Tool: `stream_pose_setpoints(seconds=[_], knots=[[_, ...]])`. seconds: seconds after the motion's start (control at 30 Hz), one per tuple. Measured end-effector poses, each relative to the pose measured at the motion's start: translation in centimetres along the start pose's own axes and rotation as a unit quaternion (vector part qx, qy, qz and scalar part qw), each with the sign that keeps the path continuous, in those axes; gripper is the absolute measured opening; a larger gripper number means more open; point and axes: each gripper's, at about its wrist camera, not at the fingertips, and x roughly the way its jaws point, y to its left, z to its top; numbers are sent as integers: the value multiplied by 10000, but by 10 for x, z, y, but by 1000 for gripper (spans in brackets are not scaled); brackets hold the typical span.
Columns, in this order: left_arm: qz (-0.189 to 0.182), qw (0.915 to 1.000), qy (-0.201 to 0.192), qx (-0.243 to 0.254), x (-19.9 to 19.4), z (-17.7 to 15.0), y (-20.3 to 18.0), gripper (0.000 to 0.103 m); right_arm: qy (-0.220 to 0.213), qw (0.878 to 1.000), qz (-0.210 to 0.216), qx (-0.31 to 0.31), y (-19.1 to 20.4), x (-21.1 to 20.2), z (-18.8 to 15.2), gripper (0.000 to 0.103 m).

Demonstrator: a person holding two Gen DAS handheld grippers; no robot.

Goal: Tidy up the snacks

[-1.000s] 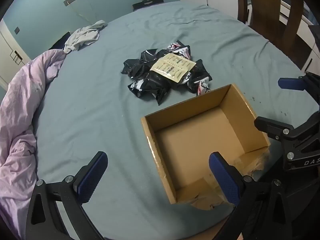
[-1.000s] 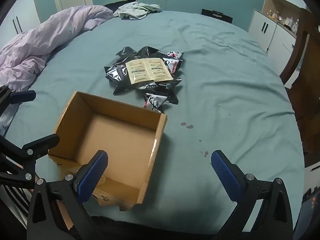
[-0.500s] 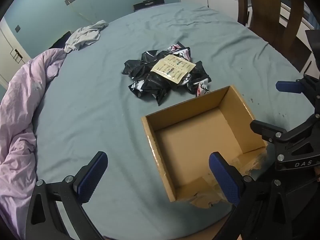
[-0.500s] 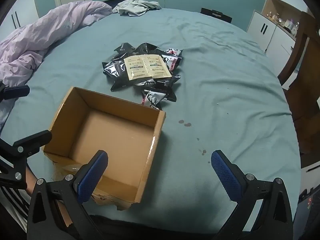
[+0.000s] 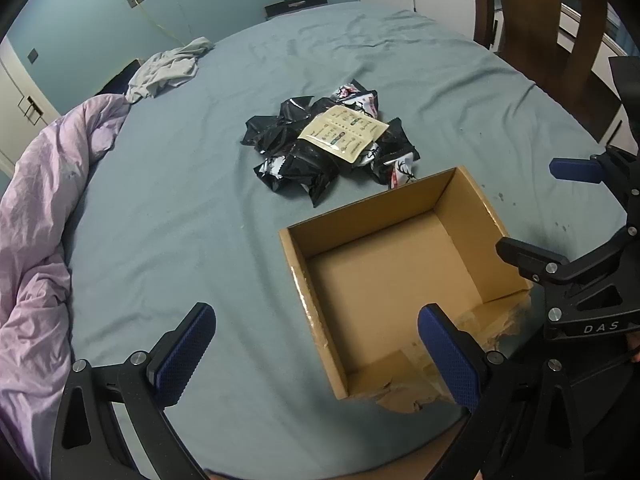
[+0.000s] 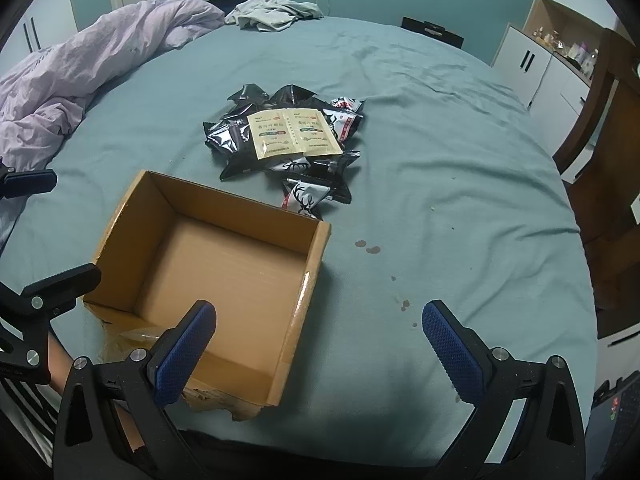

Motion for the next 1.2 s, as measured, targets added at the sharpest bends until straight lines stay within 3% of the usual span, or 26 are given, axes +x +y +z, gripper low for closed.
stream_pose_setpoints(seconds=[0.47, 0.8, 1.03, 1.2], knots=[[4, 10000, 26, 13, 2, -2, -1, 103, -228, 9997, 67, 103, -3, -11, -1, 103], [-38, 10000, 37, -40, 2, -1, 1, 103, -653, 9927, 625, 802, -41, -16, 8, 103], [-106, 9999, 22, -10, 1, 2, -1, 103, -650, 9957, 168, 631, -48, 13, 36, 103], [-195, 9998, 41, -15, 0, 3, -3, 103, -425, 9980, -30, 459, -44, 42, 55, 103]])
